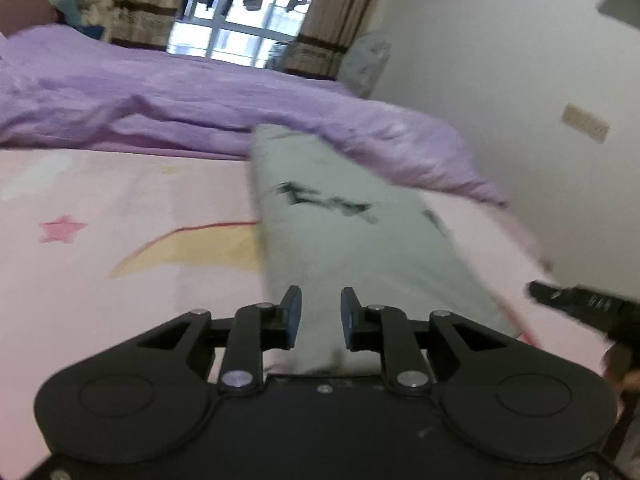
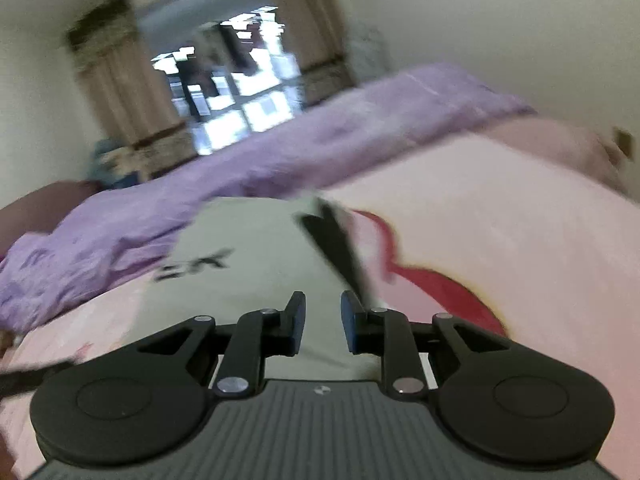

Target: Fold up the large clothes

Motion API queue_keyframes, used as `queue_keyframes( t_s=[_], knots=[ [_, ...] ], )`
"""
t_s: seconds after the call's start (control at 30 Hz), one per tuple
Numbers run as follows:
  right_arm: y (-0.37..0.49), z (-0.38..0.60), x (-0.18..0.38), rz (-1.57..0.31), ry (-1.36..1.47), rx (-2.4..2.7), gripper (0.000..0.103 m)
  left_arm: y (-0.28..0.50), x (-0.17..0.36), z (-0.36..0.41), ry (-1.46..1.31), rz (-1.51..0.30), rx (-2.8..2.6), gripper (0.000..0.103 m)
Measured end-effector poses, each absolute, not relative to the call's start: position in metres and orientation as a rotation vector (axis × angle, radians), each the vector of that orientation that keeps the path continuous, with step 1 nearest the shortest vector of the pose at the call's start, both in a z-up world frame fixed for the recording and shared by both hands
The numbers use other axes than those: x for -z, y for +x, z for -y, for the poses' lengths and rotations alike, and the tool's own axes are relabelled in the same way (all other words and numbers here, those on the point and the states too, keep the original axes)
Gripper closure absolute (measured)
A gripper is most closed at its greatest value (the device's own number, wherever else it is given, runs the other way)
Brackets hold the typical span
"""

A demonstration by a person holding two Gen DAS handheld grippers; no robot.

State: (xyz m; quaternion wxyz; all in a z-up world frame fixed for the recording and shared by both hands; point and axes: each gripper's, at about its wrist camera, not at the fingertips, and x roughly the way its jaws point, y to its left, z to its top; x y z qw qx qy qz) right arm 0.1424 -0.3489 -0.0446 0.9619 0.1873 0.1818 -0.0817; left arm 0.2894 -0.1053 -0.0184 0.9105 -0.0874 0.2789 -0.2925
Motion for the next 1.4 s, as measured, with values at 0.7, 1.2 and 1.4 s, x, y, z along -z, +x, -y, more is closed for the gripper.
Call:
queue_keyframes(
  t_s=[0.7, 1.2, 1.4],
  knots=[
    [0.189, 0.349, 0.08, -0.548, 0.308, 0.192, 0.089, 0.306, 0.06, 0.135, -0.205, -0.777, 0.695, 0.084],
    [0.275, 0.353, 0.085, -0.544, 0.222, 0.22, 0.09, 0.359, 0.058, 0.175, -0.085, -0.664, 0.567, 0.064],
    [0.27, 0.357, 0.095, -0.537, 0.234, 0.212, 0.09, 0.357, 0.06, 0.176, -0.07, -0.646, 0.571, 0.062]
  ],
)
